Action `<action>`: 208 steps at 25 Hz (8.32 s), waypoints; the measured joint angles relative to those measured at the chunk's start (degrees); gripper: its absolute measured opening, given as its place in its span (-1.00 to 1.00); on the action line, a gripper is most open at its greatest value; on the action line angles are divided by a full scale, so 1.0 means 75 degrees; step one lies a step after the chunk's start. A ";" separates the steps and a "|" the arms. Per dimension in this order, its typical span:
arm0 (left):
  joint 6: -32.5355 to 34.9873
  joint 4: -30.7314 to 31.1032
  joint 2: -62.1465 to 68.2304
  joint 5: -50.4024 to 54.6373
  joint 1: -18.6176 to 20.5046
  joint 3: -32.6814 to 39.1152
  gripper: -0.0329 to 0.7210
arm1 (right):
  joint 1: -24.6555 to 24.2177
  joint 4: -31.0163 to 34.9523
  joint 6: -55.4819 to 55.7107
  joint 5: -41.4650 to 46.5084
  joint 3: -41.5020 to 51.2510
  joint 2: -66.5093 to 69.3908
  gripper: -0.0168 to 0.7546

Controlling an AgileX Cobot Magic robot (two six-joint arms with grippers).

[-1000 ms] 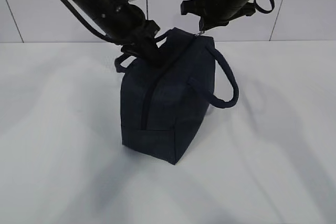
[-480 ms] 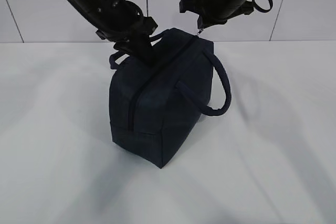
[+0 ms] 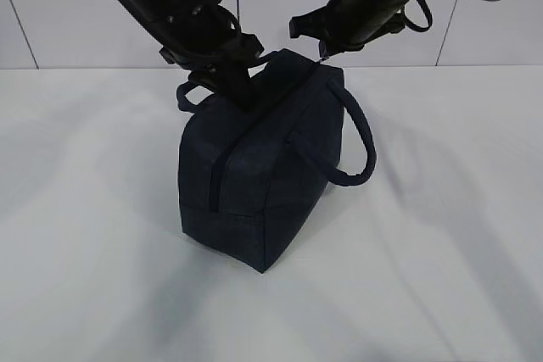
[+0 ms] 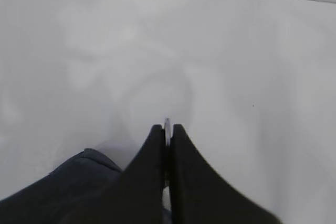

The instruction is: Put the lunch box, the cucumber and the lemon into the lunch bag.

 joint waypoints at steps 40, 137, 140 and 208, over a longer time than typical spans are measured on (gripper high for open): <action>-0.0045 0.0163 0.0000 0.0266 0.0000 0.0000 -0.94 | -0.0157 0.0866 0.0543 0.0430 -0.0416 0.1253 -0.96; -0.1898 0.2953 -1.2080 0.0647 -0.0016 0.6309 -0.28 | -0.0157 0.0161 -0.0828 0.4637 0.6978 -1.3346 -0.02; -0.1898 0.2788 -1.2654 0.0647 -0.0016 0.6670 -0.28 | -0.0157 0.0178 -0.0828 0.4637 0.7311 -1.3700 -0.02; -0.2021 0.3304 -1.6111 -0.0540 0.3427 1.0558 -0.29 | -0.1296 -0.0136 -0.1243 0.3656 1.1110 -1.6883 -0.02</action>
